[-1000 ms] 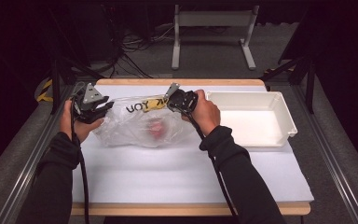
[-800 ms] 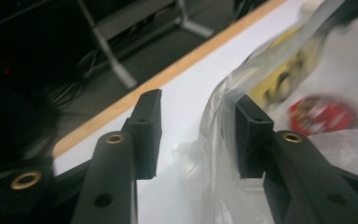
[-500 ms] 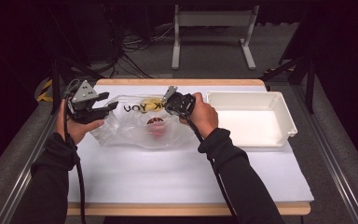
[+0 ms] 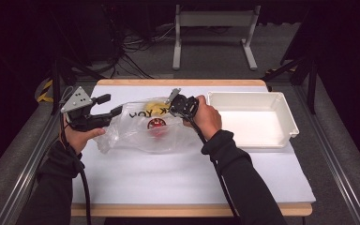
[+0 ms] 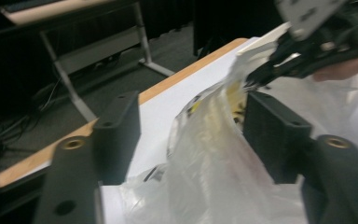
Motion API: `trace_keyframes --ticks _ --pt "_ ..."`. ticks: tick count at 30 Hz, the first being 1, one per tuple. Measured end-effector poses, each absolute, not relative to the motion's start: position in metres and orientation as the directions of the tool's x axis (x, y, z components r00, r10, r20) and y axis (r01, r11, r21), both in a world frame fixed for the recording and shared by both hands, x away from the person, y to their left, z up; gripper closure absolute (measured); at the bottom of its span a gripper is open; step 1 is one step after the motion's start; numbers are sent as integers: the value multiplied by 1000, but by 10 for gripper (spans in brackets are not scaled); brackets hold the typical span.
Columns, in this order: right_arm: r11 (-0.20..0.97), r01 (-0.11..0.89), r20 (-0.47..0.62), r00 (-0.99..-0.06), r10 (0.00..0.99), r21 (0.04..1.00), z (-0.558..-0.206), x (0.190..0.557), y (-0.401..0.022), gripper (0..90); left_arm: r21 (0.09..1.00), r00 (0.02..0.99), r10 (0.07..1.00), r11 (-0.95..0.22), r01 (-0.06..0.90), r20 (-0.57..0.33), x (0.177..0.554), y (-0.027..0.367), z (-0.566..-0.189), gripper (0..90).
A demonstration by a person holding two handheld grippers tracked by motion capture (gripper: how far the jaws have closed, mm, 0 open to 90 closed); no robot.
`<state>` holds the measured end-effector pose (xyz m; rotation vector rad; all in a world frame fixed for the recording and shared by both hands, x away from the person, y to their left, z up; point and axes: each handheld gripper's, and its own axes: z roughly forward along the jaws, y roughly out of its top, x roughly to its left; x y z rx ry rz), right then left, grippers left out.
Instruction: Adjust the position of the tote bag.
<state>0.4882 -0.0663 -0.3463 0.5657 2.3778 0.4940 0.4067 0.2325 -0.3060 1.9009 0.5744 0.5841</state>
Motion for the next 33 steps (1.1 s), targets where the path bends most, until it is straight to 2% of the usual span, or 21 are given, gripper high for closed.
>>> trace_keyframes --ticks 1,4,6,8,9,12,16,18,19,20,24,26,27,30,32,33 --pt "836 272 -491 -706 510 477 -347 488 -66 900 894 795 574 -437 95 196 401 223 -307 598" --pt "838 270 -490 -710 506 474 -347 488 -65 900 868 840 497 -492 67 217 396 209 -312 714" --pt "840 268 -490 -712 502 472 -347 487 -65 900 857 871 449 -510 67 200 393 200 -317 757" --pt "839 266 -490 -712 502 474 -347 486 -65 900 843 867 452 -534 73 211 393 196 -320 780" --pt "840 264 -486 -716 500 474 -347 486 -65 900 796 862 443 -600 82 245 393 188 -325 780" --pt "836 261 -481 -719 502 483 -347 484 -65 897 716 876 419 -685 131 240 400 177 -338 793" --pt "844 212 -470 -752 462 492 -345 476 -62 788 689 869 436 -705 167 235 408 176 -347 813" --pt "859 150 -460 -793 401 490 -344 470 -59 727 667 866 453 -715 209 214 416 178 -353 836" --pt "859 150 -460 -793 401 490 -344 470 -59 727 661 866 455 -718 220 207 419 179 -355 836" --pt "871 101 -452 -823 345 481 -344 465 -57 737 649 861 468 -722 242 198 424 181 -359 863" --pt "898 46 -439 -861 258 437 -346 458 -52 856 667 855 497 -688 286 147 430 189 -361 875" --pt "906 45 -457 -852 255 421 -346 457 -51 871 685 852 509 -665 296 126 432 193 -360 882" --pt "893 57 -462 -840 285 447 -344 457 -53 861 691 844 523 -653 310 116 434 196 -360 887" --pt "836 73 -434 -828 354 543 -337 458 -58 743 679 841 524 -667 307 134 434 197 -361 899" --pt "813 55 -400 -850 342 579 -332 456 -60 717 674 840 524 -673 306 142 434 196 -361 900" --pt "810 49 -380 -865 327 585 -330 454 -60 674 674 840 524 -673 306 142 434 196 -361 900"
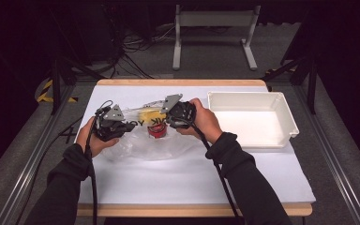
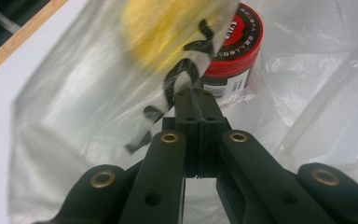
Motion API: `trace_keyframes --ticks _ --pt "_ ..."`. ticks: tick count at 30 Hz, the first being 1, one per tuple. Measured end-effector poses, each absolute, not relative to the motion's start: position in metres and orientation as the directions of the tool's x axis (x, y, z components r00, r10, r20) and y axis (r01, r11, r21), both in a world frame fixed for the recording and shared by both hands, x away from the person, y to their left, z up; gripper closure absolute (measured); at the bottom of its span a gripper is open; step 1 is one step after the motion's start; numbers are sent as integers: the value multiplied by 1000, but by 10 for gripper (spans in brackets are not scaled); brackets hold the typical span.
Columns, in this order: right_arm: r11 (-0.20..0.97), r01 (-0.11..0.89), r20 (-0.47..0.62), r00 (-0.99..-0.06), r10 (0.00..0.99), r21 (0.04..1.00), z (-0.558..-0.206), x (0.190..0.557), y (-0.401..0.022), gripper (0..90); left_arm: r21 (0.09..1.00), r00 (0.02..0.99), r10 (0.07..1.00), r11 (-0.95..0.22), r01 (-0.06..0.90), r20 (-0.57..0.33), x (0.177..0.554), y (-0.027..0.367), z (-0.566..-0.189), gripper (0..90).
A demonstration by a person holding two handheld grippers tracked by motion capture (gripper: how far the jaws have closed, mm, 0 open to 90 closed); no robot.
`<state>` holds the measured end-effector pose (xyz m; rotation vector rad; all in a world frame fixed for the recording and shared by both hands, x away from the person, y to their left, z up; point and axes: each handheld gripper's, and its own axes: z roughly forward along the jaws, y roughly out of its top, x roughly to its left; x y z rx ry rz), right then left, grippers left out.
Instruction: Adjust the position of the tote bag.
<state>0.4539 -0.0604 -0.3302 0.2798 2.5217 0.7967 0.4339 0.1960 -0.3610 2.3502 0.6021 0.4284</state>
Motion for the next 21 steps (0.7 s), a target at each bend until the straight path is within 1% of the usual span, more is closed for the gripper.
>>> trace_keyframes --ticks 1,2,3,4,6,7,8,9,10,11,12,13,14,15,18,19,20,21 --pt "812 47 -367 -876 314 582 -330 453 -59 648 667 841 519 -681 302 149 434 194 -361 900" --pt "812 47 -367 -876 314 582 -330 453 -59 648 667 841 519 -681 302 149 434 194 -361 900" --pt "827 26 -376 -882 284 562 -330 449 -57 729 663 841 519 -685 301 154 435 193 -362 900" --pt "827 21 -367 -890 272 562 -331 448 -56 812 656 839 520 -692 301 163 435 191 -363 900" --pt "834 -1 -362 -901 239 551 -334 446 -55 900 650 841 515 -698 299 166 435 189 -363 900" --pt "851 -11 -358 -910 210 526 -337 445 -54 900 642 841 514 -705 302 170 435 187 -364 900" --pt "851 -11 -358 -910 210 526 -337 445 -54 900 642 841 514 -705 302 170 435 187 -364 900" --pt "882 -8 -349 -920 178 472 -344 446 -51 900 634 844 508 -713 300 172 435 184 -366 900" --pt "898 -8 -353 -921 164 440 -348 447 -49 900 627 846 505 -718 302 170 436 182 -367 900" --pt "911 7 -344 -925 163 413 -352 448 -48 895 627 846 505 -718 302 170 436 182 -367 900" --pt "911 7 -344 -925 163 413 -352 448 -48 895 619 849 500 -725 302 173 436 181 -368 900" --pt "923 23 -332 -929 162 385 -356 450 -47 860 610 846 502 -732 305 180 437 179 -370 900" --pt "945 55 -339 -925 170 324 -363 456 -45 742 597 843 505 -740 311 187 438 178 -372 871" --pt "952 74 -351 -919 181 297 -366 459 -45 693 564 838 505 -761 319 207 441 175 -376 851" --pt "952 103 -351 -913 206 290 -371 464 -47 579 532 834 507 -777 335 216 444 173 -383 817" --pt "952 112 -353 -911 214 286 -373 466 -48 534 526 827 518 -777 347 218 445 173 -384 791" --pt "956 123 -364 -905 218 268 -374 467 -49 502 514 825 523 -778 361 213 447 173 -386 747" --pt "962 134 -370 -903 217 237 -376 469 -49 479 495 814 534 -784 375 228 449 174 -389 715"
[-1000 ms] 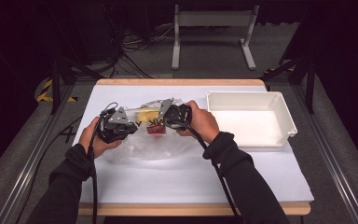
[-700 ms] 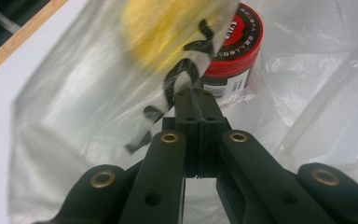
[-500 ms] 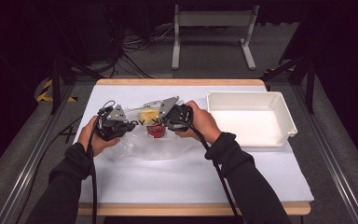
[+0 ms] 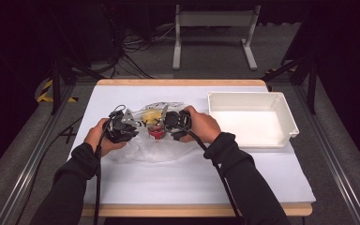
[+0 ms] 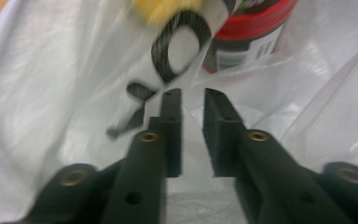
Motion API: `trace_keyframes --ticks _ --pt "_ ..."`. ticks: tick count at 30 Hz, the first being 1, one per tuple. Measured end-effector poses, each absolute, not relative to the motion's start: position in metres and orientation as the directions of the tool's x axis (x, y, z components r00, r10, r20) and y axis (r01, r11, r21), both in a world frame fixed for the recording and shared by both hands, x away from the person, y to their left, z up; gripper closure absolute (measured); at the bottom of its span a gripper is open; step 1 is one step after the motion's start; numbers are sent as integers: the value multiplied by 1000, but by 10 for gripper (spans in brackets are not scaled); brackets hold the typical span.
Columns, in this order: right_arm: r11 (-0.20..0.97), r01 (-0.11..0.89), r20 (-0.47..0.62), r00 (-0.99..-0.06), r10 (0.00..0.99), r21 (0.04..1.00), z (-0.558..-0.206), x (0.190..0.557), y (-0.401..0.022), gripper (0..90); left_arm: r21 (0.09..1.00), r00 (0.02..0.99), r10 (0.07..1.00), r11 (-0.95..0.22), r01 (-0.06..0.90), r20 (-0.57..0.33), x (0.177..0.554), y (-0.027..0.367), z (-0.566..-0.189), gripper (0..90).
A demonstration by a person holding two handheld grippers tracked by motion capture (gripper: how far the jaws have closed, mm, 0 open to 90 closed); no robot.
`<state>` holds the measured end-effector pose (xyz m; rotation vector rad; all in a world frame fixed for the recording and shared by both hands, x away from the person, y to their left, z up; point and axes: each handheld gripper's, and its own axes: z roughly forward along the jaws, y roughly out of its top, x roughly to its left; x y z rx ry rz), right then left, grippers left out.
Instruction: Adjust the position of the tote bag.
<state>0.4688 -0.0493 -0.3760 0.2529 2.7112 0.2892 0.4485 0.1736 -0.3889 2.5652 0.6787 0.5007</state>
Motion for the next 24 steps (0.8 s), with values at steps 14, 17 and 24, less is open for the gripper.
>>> trace_keyframes --ticks 14,17,24 --pt "962 228 -456 -848 270 147 -391 483 -53 322 324 757 540 -838 439 369 455 182 -405 475" --pt "963 230 -441 -856 269 140 -392 484 -53 310 311 747 539 -840 445 388 457 183 -406 414" --pt "954 276 -459 -836 300 121 -396 493 -65 265 346 742 589 -802 487 320 461 203 -407 332"
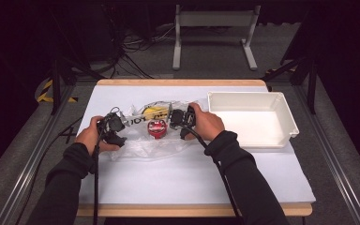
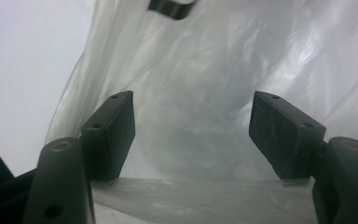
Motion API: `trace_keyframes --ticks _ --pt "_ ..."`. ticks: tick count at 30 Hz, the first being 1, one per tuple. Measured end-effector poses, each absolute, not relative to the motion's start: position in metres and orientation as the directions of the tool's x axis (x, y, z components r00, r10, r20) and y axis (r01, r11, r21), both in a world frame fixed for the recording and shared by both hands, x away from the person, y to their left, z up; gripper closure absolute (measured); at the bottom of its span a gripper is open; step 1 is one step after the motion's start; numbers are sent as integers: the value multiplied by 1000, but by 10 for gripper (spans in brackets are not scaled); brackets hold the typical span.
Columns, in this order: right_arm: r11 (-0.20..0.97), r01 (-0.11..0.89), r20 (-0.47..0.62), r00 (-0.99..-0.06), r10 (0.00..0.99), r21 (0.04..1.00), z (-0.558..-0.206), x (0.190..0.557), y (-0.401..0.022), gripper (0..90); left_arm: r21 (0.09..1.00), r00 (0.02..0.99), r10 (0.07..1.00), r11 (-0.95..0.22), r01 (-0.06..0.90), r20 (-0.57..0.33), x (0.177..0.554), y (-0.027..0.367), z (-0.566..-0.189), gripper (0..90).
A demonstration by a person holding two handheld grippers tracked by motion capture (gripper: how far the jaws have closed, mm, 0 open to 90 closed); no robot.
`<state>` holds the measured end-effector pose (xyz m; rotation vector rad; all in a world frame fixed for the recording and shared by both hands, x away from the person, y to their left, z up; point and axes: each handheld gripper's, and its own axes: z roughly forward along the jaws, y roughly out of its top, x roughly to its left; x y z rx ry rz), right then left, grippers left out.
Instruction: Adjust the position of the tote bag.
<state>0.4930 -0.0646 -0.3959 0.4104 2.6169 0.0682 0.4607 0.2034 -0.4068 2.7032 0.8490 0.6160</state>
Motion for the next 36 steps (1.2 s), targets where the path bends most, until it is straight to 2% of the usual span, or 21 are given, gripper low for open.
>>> trace_keyframes --ticks 4,7,10,13,15,24,26,31,36 --pt "943 301 -436 -836 333 144 -398 498 -73 270 379 722 621 -774 507 305 463 216 -409 340" --pt "939 316 -427 -836 345 140 -401 501 -75 271 379 700 627 -773 508 342 466 219 -409 341" --pt "934 330 -410 -839 358 140 -404 504 -76 274 391 693 641 -761 518 329 466 219 -410 342" --pt "927 348 -401 -836 376 143 -405 506 -78 280 399 657 664 -745 535 357 471 221 -411 343" --pt "921 360 -404 -828 388 148 -404 508 -77 272 429 646 699 -707 562 306 473 223 -412 336" --pt "926 372 -434 -824 364 69 -408 509 -65 246 434 630 735 -668 605 253 482 227 -415 269" --pt "929 367 -431 -831 351 48 -411 509 -61 231 434 624 758 -635 639 191 483 230 -422 232" --pt "933 359 -430 -841 328 10 -413 508 -55 224 446 655 742 -638 627 141 483 240 -427 215" --pt "936 352 -385 -861 332 18 -412 510 -59 236 477 683 727 -627 616 74 479 252 -428 232"
